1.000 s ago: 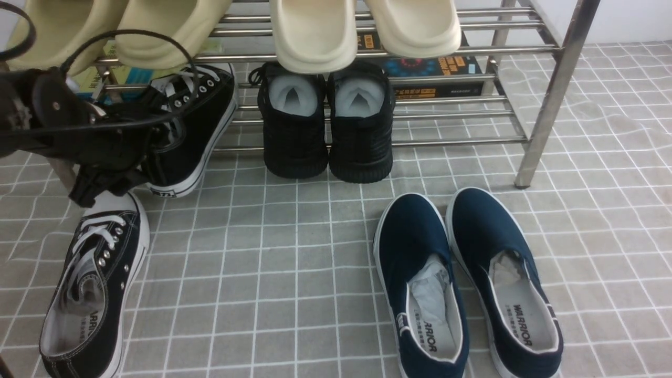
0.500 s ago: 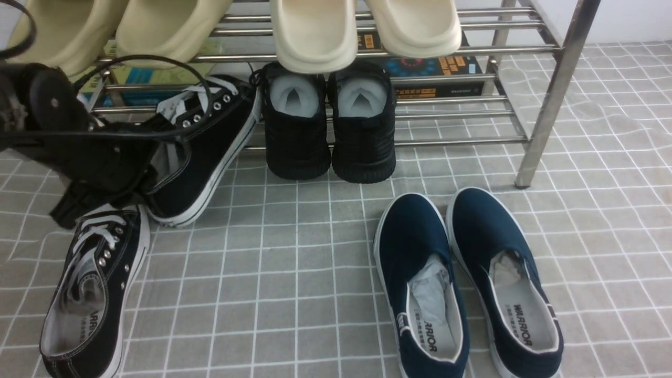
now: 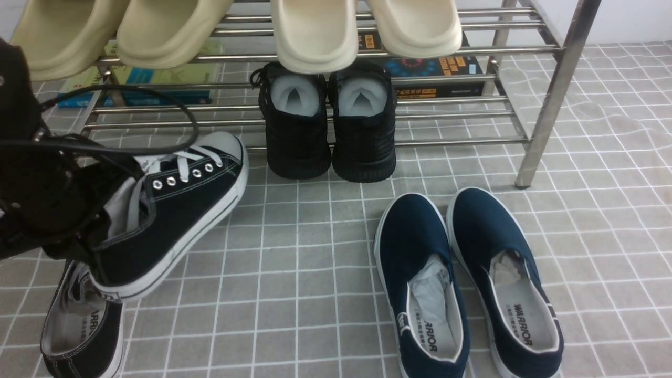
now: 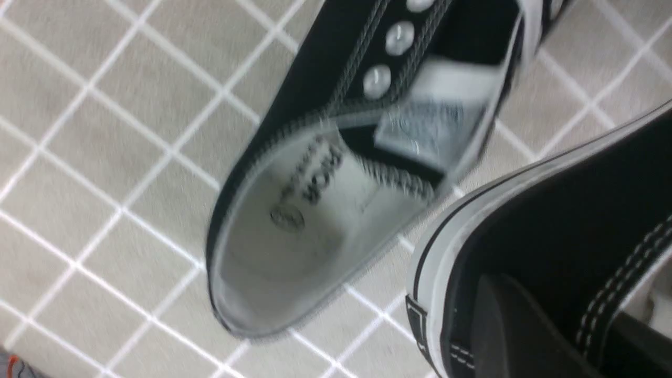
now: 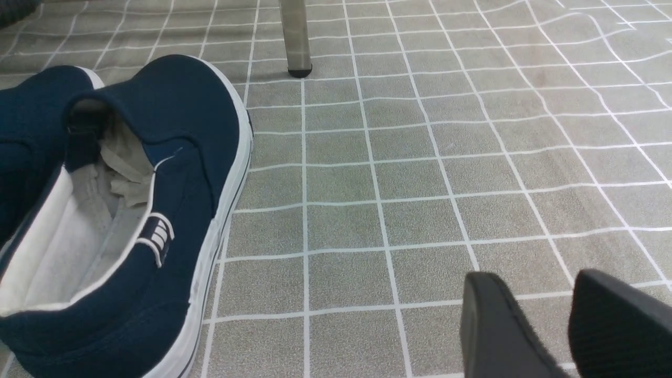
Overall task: Take the shoes off the shelf with your hand from the grey coffee tablecloth.
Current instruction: 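Set the held shoe down on the floor in front of the rack with the left gripper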
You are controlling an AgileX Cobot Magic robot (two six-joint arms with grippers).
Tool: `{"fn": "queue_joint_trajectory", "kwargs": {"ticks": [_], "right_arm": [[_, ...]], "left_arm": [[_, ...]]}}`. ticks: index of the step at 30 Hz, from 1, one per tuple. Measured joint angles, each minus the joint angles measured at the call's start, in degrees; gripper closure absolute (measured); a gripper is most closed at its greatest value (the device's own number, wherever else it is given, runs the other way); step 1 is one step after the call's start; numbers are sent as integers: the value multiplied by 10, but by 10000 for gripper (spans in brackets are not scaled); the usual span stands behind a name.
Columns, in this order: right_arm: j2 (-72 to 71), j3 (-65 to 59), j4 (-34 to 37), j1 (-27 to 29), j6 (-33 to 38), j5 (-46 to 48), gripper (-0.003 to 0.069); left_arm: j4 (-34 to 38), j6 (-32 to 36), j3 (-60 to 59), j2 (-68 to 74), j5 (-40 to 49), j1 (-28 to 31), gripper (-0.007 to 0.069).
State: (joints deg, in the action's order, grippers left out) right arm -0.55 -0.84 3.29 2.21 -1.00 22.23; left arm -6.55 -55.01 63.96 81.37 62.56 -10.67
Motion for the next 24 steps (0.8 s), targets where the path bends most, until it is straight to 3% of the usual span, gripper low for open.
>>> {"fn": "queue_joint_trajectory", "kwargs": {"ticks": [10, 24], "right_arm": [[0, 0, 0, 0, 0, 0, 420], [0, 0, 0, 0, 0, 0, 420]], "left_arm": [[-77, -188, -18, 0, 30, -143, 563], [-75, -310, -112, 0, 15, -138, 570]]}}
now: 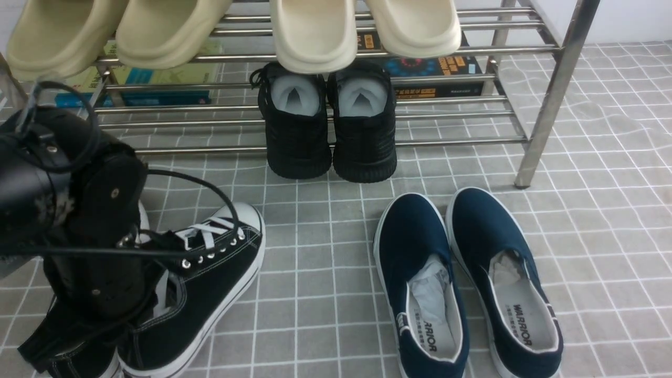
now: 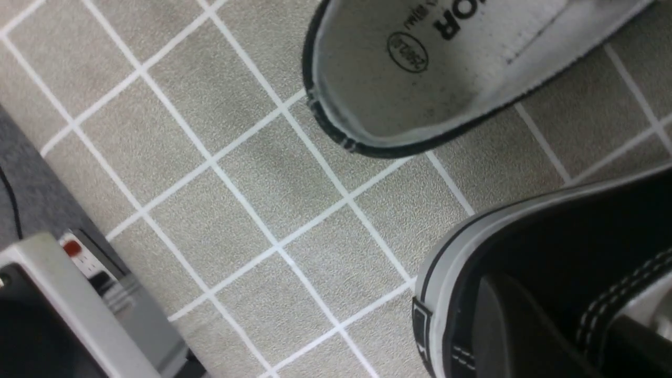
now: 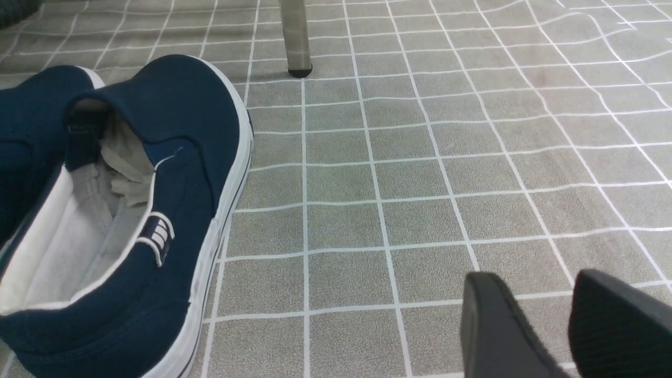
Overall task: Take the shoes off the shelf with your hand from the grey coffee tablecloth.
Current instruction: 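Set the held shoe down on the floor in front of the rack with the left gripper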
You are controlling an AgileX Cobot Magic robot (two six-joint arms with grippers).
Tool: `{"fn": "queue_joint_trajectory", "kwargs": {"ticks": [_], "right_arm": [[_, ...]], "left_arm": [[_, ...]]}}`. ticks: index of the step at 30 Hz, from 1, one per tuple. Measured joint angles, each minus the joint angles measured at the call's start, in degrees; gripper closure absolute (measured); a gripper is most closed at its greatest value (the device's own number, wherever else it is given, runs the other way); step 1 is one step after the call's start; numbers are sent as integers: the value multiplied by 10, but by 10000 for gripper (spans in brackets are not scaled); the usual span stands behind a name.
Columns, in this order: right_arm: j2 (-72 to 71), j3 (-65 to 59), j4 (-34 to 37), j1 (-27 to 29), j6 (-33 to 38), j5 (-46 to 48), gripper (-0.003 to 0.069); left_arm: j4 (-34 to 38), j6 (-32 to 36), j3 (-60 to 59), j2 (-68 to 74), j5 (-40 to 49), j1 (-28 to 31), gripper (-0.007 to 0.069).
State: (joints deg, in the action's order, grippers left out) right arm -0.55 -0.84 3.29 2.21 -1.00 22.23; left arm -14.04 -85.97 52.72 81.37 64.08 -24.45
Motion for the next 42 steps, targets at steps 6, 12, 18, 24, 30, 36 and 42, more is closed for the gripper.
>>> {"fn": "queue_joint_trajectory", "kwargs": {"ticks": [6, 12, 18, 24, 30, 36, 42], "right_arm": [[0, 0, 0, 0, 0, 0, 420], [0, 0, 0, 0, 0, 0, 420], [0, 0, 0, 0, 0, 0, 420], [0, 0, 0, 0, 0, 0, 420], [0, 0, 0, 0, 0, 0, 420], [0, 0, 0, 0, 0, 0, 420], [0, 0, 0, 0, 0, 0, 420]], "left_arm": [[0, -70, 0, -1, -1, 4, 571], [3, -132, -1, -1, -31, 6, 571], [-10, -116, -1, -1, -30, 7, 561], [-14, -81, -1, -2, -30, 7, 460], [-32, 69, -1, -4, -28, 7, 318], [-41, 251, 13, -47, 27, 7, 314], [-34, 457, 36, -143, 53, 6, 498]]}}
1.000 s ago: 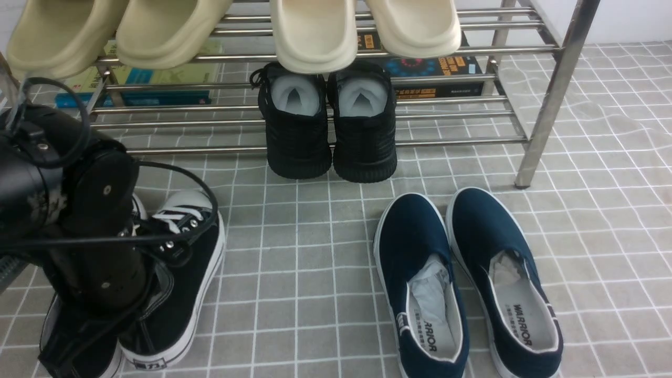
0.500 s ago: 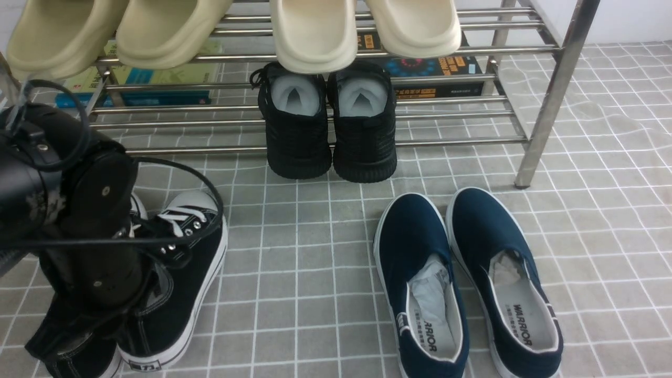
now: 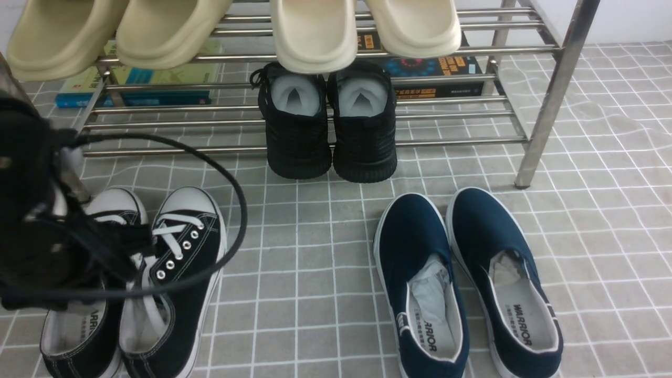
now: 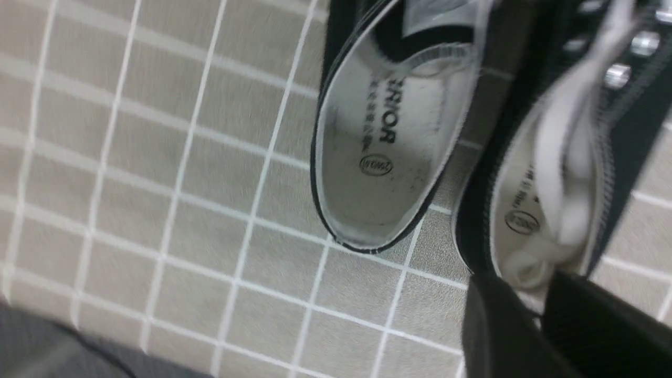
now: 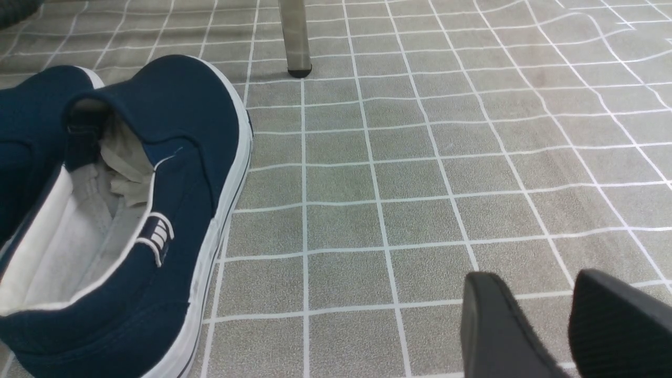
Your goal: Take the shoes off the shelf with your hand from the grey coffee tablecloth.
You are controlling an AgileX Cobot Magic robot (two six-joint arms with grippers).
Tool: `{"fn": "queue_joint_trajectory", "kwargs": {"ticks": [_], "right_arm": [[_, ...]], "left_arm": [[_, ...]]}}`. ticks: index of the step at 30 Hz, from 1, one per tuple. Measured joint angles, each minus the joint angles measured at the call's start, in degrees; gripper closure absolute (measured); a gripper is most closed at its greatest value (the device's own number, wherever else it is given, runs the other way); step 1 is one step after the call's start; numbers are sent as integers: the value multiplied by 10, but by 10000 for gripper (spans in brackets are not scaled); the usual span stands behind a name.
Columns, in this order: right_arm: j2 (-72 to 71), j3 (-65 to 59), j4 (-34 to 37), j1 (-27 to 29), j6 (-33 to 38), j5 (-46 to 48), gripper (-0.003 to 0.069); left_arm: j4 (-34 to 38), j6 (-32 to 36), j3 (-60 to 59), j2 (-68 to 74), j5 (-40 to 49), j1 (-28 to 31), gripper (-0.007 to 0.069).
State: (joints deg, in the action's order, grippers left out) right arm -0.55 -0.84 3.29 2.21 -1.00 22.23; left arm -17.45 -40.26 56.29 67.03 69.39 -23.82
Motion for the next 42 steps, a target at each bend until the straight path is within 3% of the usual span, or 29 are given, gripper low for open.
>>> {"fn": "queue_joint_trajectory", "kwargs": {"ticks": [1, 4, 7, 9, 15, 19, 25, 39, 42], "right_arm": [[0, 0, 0, 0, 0, 0, 420], [0, 0, 0, 0, 0, 0, 420], [0, 0, 0, 0, 0, 0, 420], [0, 0, 0, 0, 0, 0, 420], [0, 0, 0, 0, 0, 0, 420], [0, 0, 0, 0, 0, 0, 420], [0, 0, 0, 0, 0, 0, 420], [0, 0, 0, 0, 0, 0, 420], [0, 0, 0, 0, 0, 0, 420]], "left_arm": [[4, 50, -2, -36, 4, -4, 544], [18, 103, -17, -118, 7, -14, 611], [42, 128, -60, -226, -3, -22, 623], [56, 130, -90, -295, -42, -23, 623], [59, 91, -255, -564, -270, -23, 623], [59, 72, -326, -665, -339, -23, 622], [52, 66, -381, -678, -422, -23, 615], [8, 65, -404, -678, -392, -23, 605], [18, 80, -445, -678, -399, 0, 602]]}}
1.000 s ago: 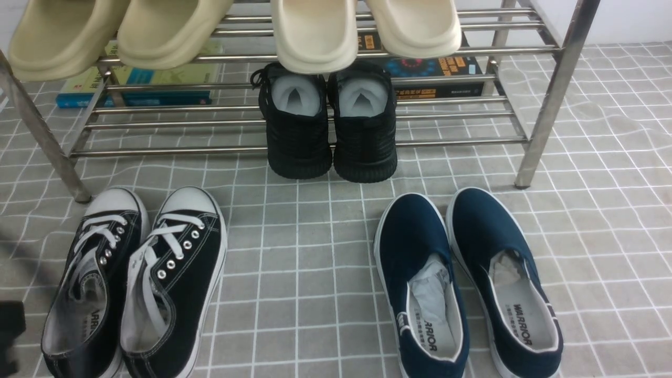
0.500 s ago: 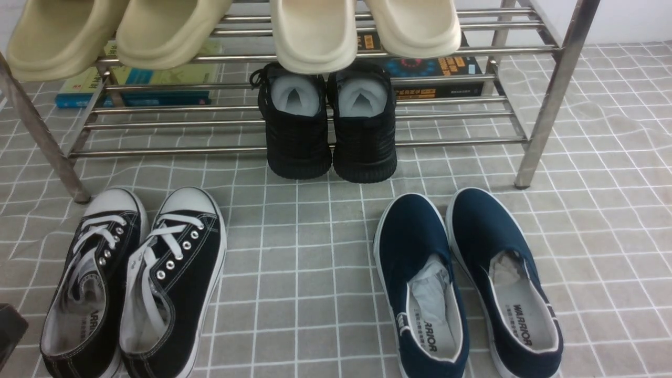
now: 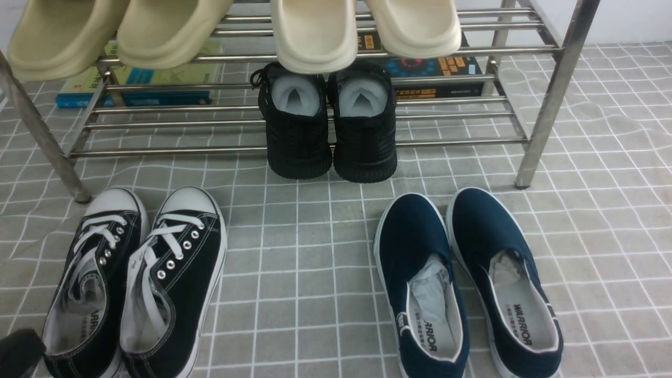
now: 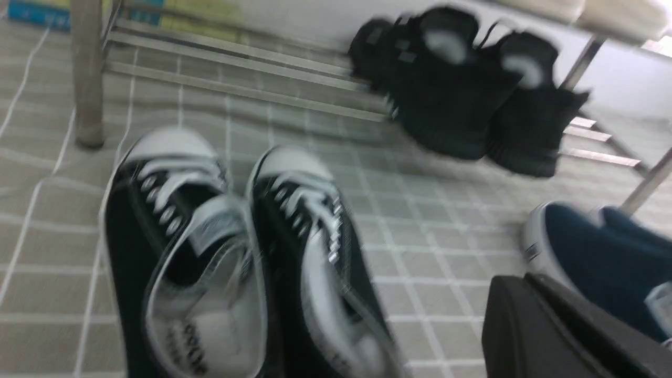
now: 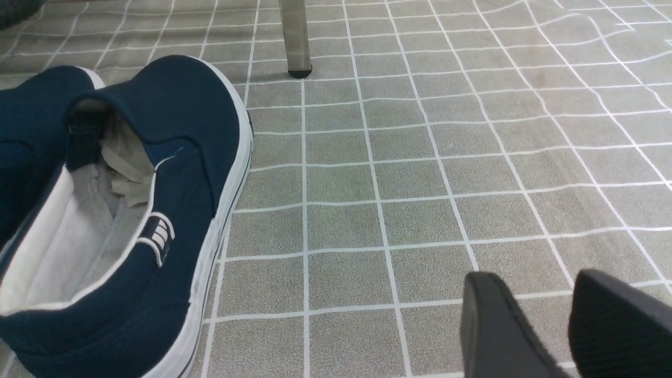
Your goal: Take the shoes off the shelf with your hand from the grey coffee tablecloth.
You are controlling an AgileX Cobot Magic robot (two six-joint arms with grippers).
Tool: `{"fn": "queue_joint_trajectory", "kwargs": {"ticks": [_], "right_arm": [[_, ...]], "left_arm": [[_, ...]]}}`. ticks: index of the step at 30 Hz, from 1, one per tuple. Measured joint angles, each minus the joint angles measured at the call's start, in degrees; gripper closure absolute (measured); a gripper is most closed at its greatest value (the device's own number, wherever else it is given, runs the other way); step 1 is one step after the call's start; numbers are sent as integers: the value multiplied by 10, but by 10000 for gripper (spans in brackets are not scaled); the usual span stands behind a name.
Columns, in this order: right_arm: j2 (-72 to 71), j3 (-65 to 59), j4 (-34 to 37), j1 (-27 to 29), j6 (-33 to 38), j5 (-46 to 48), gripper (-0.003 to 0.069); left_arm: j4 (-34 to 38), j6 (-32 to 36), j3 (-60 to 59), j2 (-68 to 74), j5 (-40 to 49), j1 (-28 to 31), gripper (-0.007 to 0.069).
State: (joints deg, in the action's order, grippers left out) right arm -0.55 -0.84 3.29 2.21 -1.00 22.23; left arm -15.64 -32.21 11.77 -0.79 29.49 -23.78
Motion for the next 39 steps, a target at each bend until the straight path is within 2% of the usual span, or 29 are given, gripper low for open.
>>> {"fn": "queue_joint_trajectory", "kwargs": {"ticks": [3, 7, 9, 11, 15, 22, 39], "right_arm": [[0, 0, 0, 0, 0, 0, 420], [0, 0, 0, 0, 0, 0, 420], [0, 0, 0, 0, 0, 0, 420], [0, 0, 0, 0, 0, 0, 420], [0, 0, 0, 0, 0, 0, 420], [0, 0, 0, 0, 0, 0, 420], [0, 0, 0, 0, 0, 0, 420]], "left_arm": [[40, 51, -29, 0, -24, 51, 603], [82, 170, -62, 0, -53, 134, 598], [92, 205, -80, 0, -59, 166, 594], [96, 226, -102, 0, -62, 203, 592], [97, 223, -128, 0, -66, 243, 589], [76, 207, -129, 0, -68, 236, 581], [76, 205, -129, 0, -68, 229, 573]]}}
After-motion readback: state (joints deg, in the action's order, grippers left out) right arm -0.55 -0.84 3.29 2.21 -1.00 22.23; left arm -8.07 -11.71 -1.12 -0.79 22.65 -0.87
